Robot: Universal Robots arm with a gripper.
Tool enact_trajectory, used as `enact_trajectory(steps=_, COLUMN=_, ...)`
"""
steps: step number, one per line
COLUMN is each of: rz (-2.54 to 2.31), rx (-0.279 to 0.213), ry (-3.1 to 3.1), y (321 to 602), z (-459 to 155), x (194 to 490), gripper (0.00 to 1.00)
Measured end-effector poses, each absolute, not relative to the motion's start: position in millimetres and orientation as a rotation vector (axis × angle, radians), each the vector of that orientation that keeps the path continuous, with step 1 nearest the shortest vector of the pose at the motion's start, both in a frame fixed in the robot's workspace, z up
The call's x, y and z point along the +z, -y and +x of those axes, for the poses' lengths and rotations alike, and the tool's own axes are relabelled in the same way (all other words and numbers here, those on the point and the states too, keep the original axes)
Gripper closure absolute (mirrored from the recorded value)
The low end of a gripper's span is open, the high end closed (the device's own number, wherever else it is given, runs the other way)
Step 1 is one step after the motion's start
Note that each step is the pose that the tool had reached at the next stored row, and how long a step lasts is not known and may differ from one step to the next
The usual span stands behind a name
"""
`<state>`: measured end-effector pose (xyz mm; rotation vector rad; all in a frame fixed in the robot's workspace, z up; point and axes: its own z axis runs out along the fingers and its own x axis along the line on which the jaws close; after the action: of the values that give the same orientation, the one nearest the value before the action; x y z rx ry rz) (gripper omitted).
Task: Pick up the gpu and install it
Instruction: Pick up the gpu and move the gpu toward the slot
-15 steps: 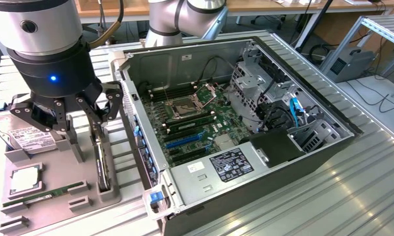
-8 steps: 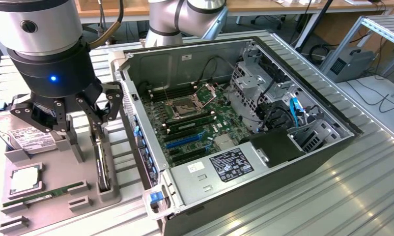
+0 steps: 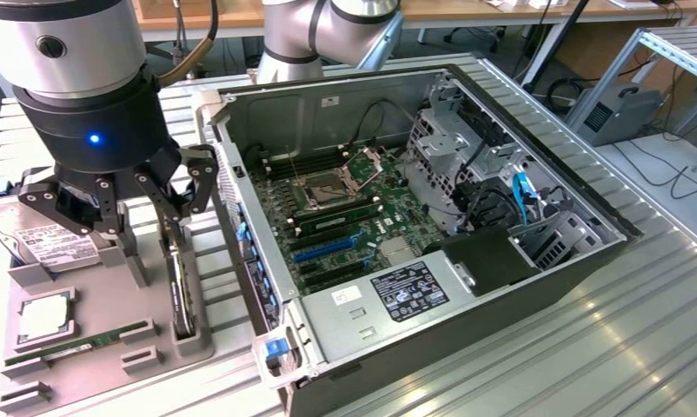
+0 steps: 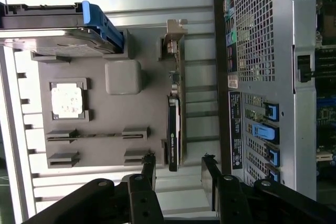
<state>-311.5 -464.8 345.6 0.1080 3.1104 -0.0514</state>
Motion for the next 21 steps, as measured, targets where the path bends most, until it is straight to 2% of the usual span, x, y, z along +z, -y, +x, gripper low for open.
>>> enact_trajectory(steps=21, rz=0.108, rx=-0.074, ry=-3.110, y=464.8, z=-311.5, x=345.0, gripper=0.52)
